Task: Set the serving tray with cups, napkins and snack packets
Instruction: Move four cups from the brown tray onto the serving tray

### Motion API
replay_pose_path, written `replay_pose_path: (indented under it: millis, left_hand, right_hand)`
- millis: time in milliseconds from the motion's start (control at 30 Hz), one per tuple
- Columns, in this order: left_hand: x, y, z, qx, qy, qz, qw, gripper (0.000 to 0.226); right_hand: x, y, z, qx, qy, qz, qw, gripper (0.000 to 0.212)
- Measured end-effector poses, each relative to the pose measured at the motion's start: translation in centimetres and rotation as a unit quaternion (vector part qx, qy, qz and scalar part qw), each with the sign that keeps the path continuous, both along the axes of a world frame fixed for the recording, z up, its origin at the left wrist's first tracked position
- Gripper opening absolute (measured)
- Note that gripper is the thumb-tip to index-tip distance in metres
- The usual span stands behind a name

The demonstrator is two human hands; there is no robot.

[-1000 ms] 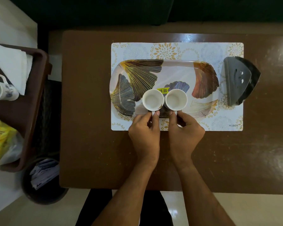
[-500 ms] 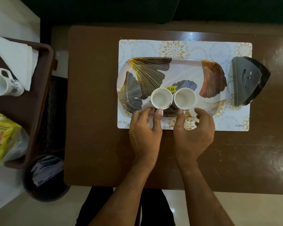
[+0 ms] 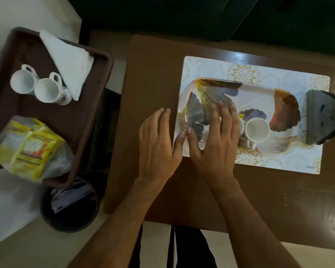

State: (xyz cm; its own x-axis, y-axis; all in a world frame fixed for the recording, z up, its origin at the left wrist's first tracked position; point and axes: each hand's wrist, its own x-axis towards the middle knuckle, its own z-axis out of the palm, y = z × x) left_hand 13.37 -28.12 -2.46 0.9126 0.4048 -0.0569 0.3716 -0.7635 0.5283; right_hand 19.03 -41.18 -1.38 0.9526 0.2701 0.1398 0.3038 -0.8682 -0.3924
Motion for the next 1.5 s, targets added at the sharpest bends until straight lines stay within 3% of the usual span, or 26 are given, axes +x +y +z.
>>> replay_pose_path:
  millis: [300,800,1167,1367,1500]
  left_hand:
    - [-3.0,14.3,1.0,0.07,0.003,0.026,0.997,0.062]
    - [-6.7,30.5,0.9,0.051,-0.032,0.091,0.994,0.062]
    - [-4.3,37.5,-0.7,0.056,0.022,-0.042,0.997,0.066]
    - [-4.8,37.1,-0.6,0.066,0.053,-0.005,0.996,0.067]
    - [-5.6,36.4,-0.3,0.014,0.052,0.071,0.996,0.069]
  right_hand:
    - [-0.5,12.3,0.4,-0.033,0.029,0.099,0.994,0.071]
    - [-3.3,30.9,-0.6,-0.002,0.068,0.157,0.985,0.076]
    - [-2.3,34.8,-2.6,0.018,0.123,0.265,0.956,0.082]
    - [-2.6,34.6,-2.9,-0.02,0.105,0.247,0.963,0.078]
    - [-2.9,34.2,-2.9,-0.025,0.114,0.231,0.966,0.078]
